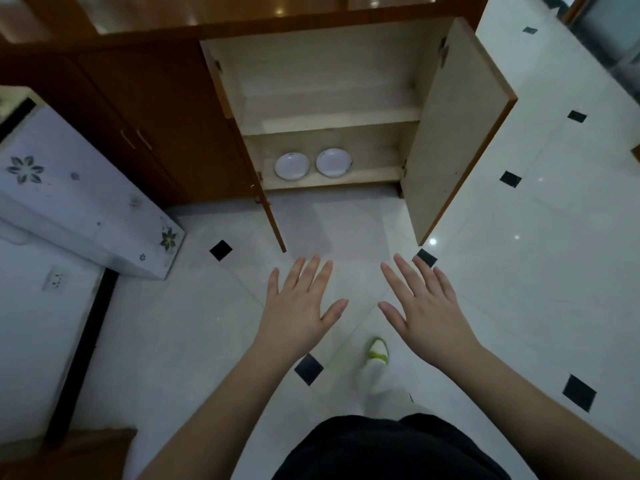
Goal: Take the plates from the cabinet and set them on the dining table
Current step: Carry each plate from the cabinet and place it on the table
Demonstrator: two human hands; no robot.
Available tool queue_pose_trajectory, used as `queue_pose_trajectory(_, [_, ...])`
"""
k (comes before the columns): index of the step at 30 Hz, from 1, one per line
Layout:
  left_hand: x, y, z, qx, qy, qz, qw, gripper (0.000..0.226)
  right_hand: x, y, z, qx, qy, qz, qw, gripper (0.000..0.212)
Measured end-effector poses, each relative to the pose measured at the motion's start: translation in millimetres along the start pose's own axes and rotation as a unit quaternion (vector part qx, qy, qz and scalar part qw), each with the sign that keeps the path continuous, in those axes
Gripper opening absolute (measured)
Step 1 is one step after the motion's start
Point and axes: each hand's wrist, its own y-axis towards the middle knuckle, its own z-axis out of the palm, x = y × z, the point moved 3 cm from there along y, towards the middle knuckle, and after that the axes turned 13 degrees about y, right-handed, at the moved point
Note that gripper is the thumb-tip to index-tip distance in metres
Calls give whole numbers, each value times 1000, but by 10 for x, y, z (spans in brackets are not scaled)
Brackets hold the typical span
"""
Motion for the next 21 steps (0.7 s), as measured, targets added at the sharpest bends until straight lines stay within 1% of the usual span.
queue_pose_trajectory(2, [-26,372,-52,2,4,6,1000,71,-202,300,-41,0,9,-4,1000,64])
queue_pose_trajectory(5, [-51,876,-230,0,14,7,1000,72,-521,664,-187,8,18,12,1000,65])
queue_pose_trajectory(10, [-16,1656,-567,-40,14,-8,999,70,-935,1406,-403,28,6,0,1000,66])
queue_pose_trajectory(13, [57,1975,-656,-45,3,-18,999,68,-938,1839,-545,28,8,-23,999,63])
queue_pose_trajectory(18, [312,2518,-679,-69,-7,-32,997,70,-906,2568,-668,14,24,-27,999,61])
queue_pose_trajectory(21, [535,2907,-678,-82,-5,-42,996,71,-856,3019,-683,10,13,-35,999,61])
